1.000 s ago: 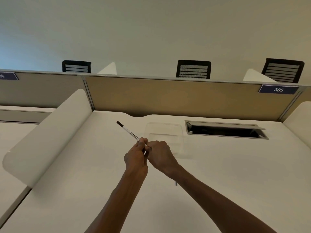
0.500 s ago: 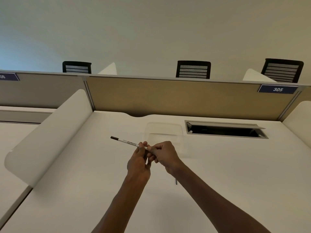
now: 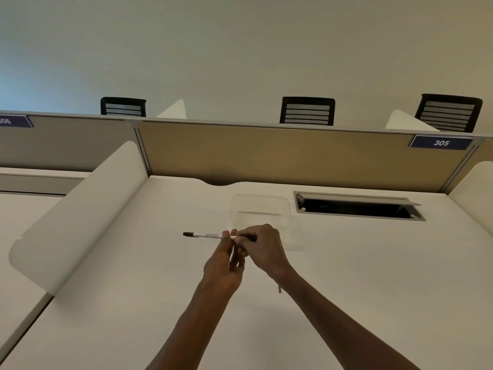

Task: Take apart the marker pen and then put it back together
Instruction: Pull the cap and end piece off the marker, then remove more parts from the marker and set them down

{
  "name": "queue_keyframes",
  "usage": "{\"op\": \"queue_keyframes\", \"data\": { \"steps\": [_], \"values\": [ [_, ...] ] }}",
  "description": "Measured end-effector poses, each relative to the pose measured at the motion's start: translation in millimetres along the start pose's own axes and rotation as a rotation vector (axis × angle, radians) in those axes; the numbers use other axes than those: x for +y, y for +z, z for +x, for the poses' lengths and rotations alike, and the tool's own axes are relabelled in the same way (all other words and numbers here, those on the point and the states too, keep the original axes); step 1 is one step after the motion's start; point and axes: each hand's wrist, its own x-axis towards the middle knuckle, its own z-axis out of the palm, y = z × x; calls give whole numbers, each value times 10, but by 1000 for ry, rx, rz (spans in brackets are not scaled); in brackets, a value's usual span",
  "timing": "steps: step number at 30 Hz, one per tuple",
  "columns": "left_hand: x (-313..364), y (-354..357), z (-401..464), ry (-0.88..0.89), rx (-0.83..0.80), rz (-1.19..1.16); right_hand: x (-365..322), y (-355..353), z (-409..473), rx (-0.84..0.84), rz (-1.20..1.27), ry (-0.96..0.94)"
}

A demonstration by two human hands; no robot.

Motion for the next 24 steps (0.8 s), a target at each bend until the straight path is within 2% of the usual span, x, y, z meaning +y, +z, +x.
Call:
{"op": "queue_keyframes", "data": {
  "steps": [3, 6, 7, 9, 11, 12, 15, 18, 24],
  "values": [
    [7, -48, -20, 36, 16, 143, 11, -40, 24, 19, -57, 2],
    [-3, -133, -50, 192, 51, 484, 31, -87, 48, 24, -125, -11],
    [-2, -166, -53, 330, 87, 629, 41, -101, 53, 19, -135, -3],
    [25, -224, -65, 749, 146, 959, 63, -124, 59, -1, -150, 21],
    [67, -283, -35, 1142, 33, 1152, 70, -139, 69, -29, -139, 39],
    [85, -308, 8, 1243, -54, 1235, 65, -144, 73, -43, -126, 42],
    [161, -344, 112, 1278, -236, 1382, 33, -162, 88, -77, -93, 33],
    [256, -362, 188, 1294, -358, 1417, 22, -194, 107, -119, -68, 27],
    [291, -342, 251, 1270, -393, 1364, 72, -222, 121, -126, 4, 26]
  ]
}}
